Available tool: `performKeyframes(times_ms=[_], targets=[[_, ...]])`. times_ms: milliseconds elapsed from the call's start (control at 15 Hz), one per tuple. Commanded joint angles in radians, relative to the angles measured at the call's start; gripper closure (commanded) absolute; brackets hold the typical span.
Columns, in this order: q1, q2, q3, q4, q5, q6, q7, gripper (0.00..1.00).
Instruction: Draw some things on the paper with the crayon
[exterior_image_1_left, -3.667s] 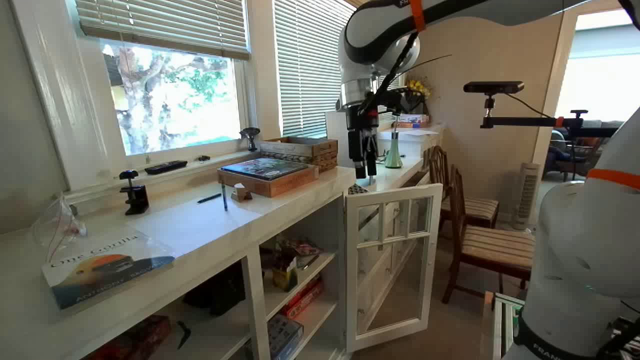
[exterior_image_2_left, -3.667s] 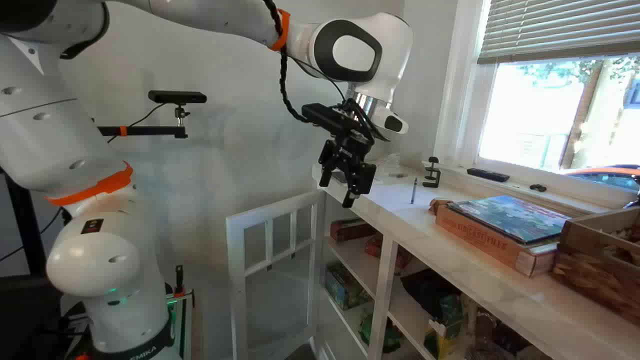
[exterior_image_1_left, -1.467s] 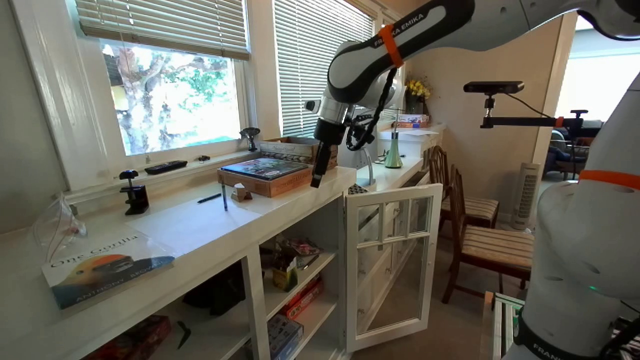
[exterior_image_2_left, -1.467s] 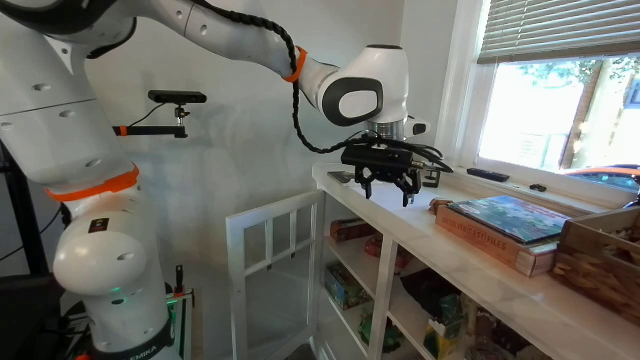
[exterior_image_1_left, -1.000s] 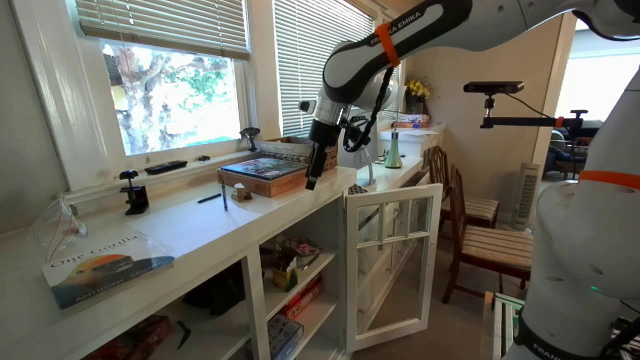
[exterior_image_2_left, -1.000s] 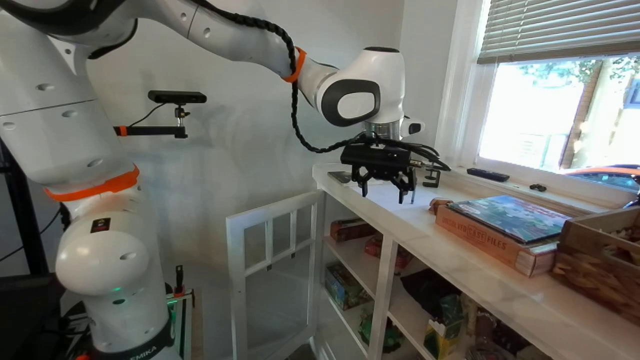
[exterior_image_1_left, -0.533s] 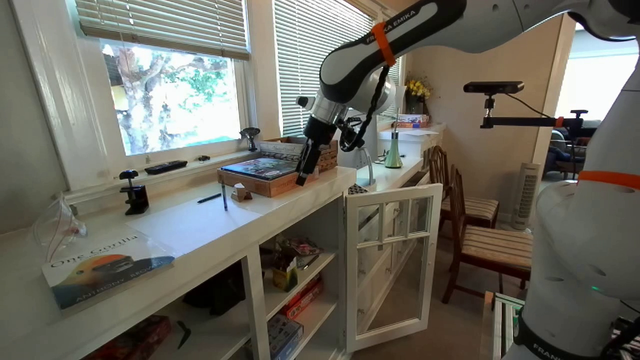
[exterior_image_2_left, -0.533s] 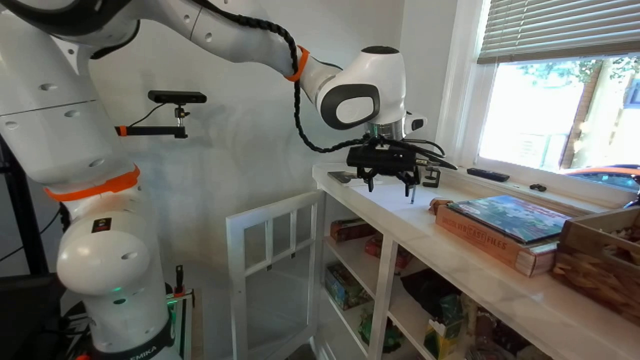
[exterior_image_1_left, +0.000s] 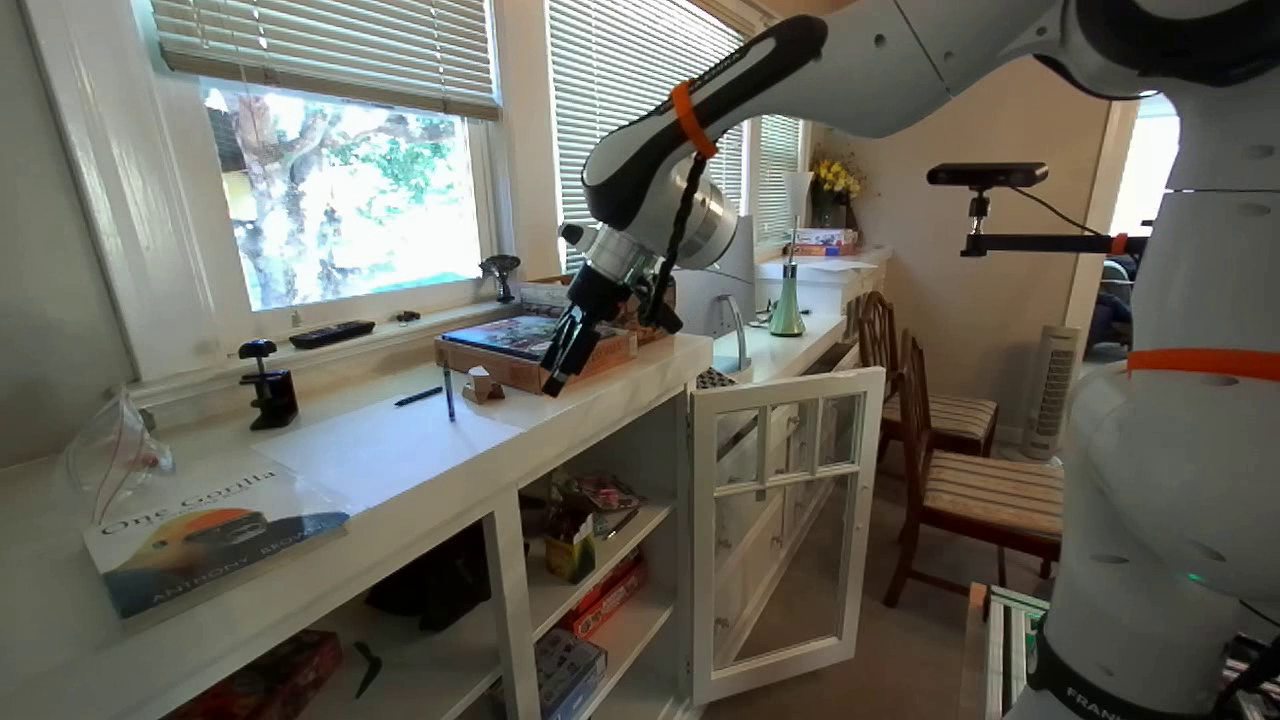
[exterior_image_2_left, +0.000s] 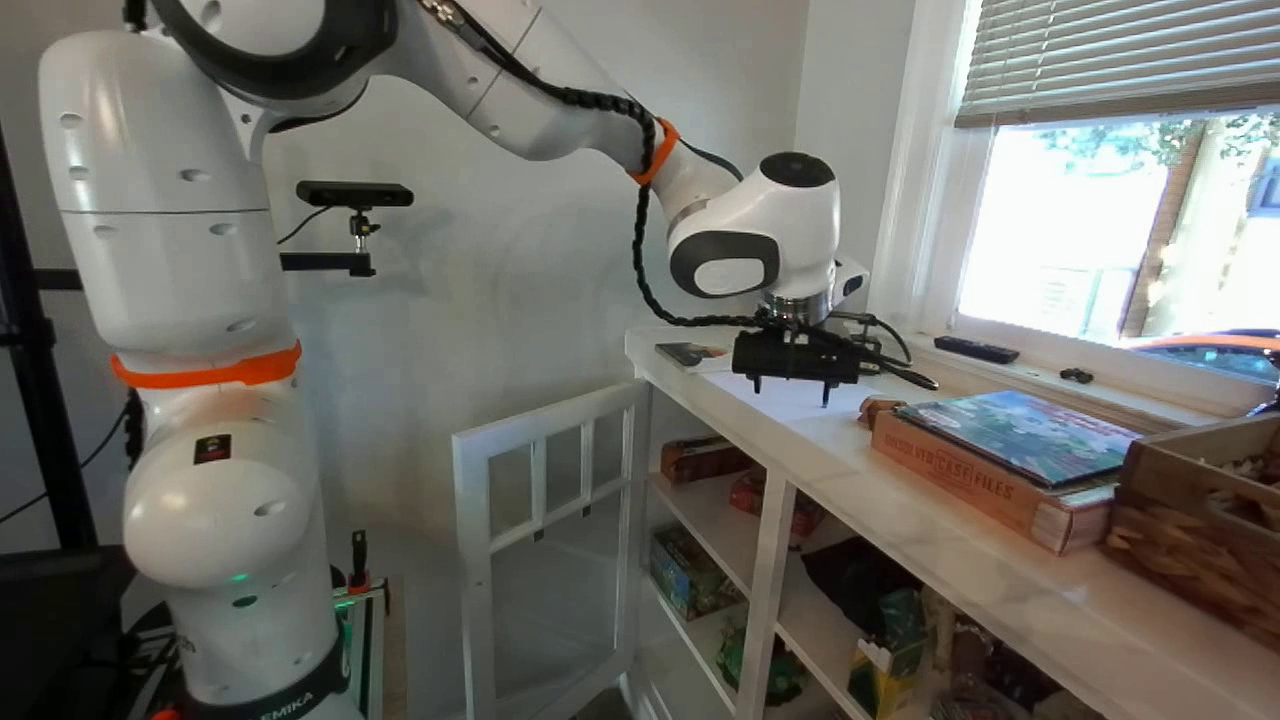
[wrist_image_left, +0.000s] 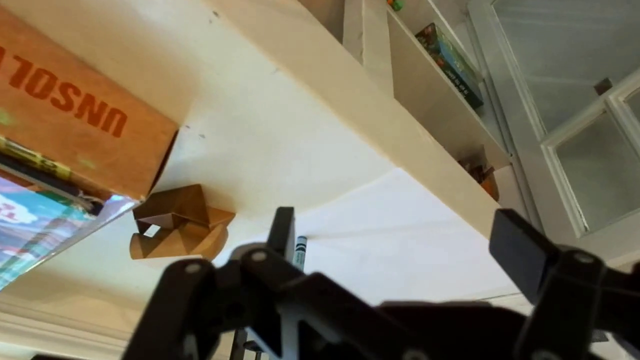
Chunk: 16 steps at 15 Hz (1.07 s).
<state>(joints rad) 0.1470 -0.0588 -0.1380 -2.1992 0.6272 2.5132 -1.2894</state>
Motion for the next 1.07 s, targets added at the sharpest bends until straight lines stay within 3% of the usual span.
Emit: performKeyframes(times_ms=[0, 333, 1000], targets=[[-0.055, 0.114, 0.047, 0.111, 0.055, -0.021, -0.075, 0.00], [-0.111, 0.221, 0.121, 0.230, 0.046, -0.036, -0.071, 0.00], [-0.158, 0.350, 0.228, 0.383, -0.001, -0.035, -0.059, 0.00]])
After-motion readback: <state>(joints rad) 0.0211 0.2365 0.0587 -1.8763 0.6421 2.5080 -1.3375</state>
